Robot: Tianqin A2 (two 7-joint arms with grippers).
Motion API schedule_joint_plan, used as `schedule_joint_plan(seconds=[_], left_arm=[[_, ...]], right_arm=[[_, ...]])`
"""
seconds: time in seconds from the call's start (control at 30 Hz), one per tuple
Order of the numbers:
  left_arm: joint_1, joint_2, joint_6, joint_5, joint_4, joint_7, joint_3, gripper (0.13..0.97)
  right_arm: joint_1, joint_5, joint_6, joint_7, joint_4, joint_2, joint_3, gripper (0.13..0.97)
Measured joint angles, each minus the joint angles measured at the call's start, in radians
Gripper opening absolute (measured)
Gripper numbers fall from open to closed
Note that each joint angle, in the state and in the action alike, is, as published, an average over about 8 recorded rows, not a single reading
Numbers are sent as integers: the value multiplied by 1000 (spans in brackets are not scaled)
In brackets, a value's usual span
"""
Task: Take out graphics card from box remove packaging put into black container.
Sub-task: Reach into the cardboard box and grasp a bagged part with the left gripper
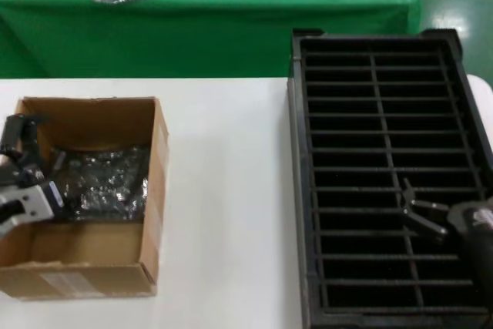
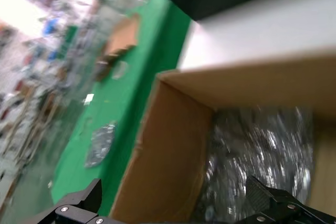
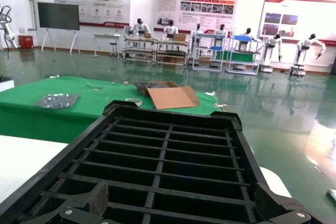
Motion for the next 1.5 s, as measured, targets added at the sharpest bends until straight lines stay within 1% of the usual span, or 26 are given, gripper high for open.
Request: schedule_joint_plan(seconds=[0.1, 0.17, 0.27, 0.4, 0.5, 0.63, 0.7, 0.77, 0.97, 1.07, 1.17, 1.27, 1.33, 1.4, 1.5], left_arm=[[-98, 8, 74, 53, 87, 60, 54, 966], [-152, 19, 123, 68, 144, 102, 87, 966], [-221, 43, 187, 73, 233, 170, 129, 966], [-288, 80, 242, 63, 347, 258, 167, 966], [-324, 108, 257, 53, 424, 315, 182, 966], [-360, 149, 248, 32, 518, 393, 188, 966], [-375, 172, 231, 15, 566, 442, 183, 966], [-391, 198, 207, -8, 616, 506, 171, 966], [-429, 275, 133, -99, 755, 740, 112, 966], [-443, 302, 109, -142, 806, 844, 80, 958], [-454, 321, 92, -176, 840, 925, 51, 950], [-458, 330, 82, -199, 854, 974, 34, 945], [-455, 331, 78, -204, 851, 982, 30, 924], [-448, 326, 75, -200, 836, 972, 34, 902], [-429, 312, 71, -181, 793, 925, 49, 870]], right_arm=[[0, 0, 0, 0, 0, 0, 0, 966], [0, 0, 0, 0, 0, 0, 0, 966], [0, 0, 0, 0, 0, 0, 0, 966], [0, 0, 0, 0, 0, 0, 0, 966], [0, 0, 0, 0, 0, 0, 0, 966], [0, 0, 0, 0, 0, 0, 0, 966], [0, 0, 0, 0, 0, 0, 0, 966], [0, 0, 0, 0, 0, 0, 0, 966], [0, 0, 0, 0, 0, 0, 0, 966], [0, 0, 0, 0, 0, 0, 0, 966], [0, 0, 0, 0, 0, 0, 0, 966], [0, 0, 0, 0, 0, 0, 0, 966], [0, 0, 0, 0, 0, 0, 0, 966], [0, 0, 0, 0, 0, 0, 0, 966], [0, 0, 0, 0, 0, 0, 0, 966]])
